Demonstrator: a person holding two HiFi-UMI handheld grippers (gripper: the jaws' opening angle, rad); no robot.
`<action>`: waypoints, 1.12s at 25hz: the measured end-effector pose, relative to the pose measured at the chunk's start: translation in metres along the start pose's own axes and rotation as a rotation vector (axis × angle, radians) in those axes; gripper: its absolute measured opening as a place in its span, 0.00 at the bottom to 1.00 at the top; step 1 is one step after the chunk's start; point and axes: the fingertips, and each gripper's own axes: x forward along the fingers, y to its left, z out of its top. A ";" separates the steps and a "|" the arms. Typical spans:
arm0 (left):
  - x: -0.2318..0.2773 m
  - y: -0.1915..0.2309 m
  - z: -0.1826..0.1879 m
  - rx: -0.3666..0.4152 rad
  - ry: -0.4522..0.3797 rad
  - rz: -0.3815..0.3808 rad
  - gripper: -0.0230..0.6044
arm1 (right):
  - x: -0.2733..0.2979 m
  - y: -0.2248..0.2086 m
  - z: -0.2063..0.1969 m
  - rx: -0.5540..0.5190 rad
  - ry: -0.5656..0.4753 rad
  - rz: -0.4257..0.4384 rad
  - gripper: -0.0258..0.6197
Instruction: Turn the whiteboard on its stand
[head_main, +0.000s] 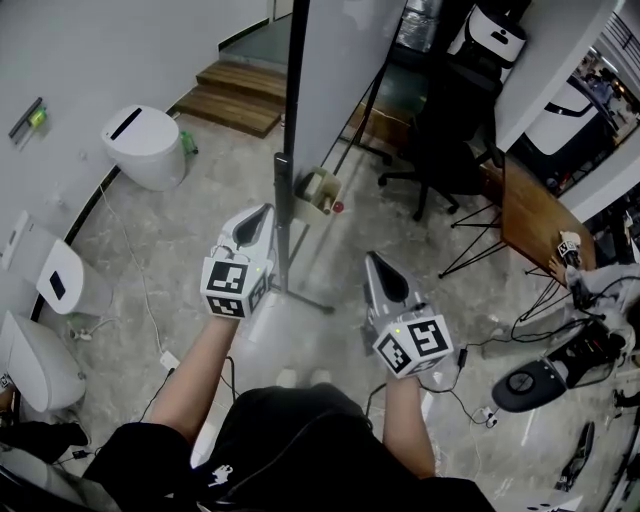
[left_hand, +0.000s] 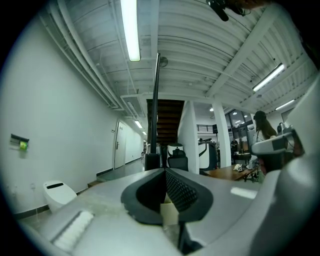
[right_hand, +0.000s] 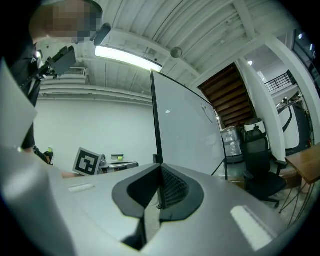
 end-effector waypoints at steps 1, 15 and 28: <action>0.003 0.001 0.000 0.004 0.002 0.003 0.04 | 0.003 -0.001 0.001 0.000 -0.002 0.007 0.05; 0.046 0.012 -0.017 0.043 0.074 0.081 0.19 | 0.029 -0.023 0.011 0.003 -0.002 0.108 0.05; 0.103 0.027 -0.025 0.052 0.101 0.118 0.52 | 0.028 -0.050 0.004 0.023 0.027 0.088 0.05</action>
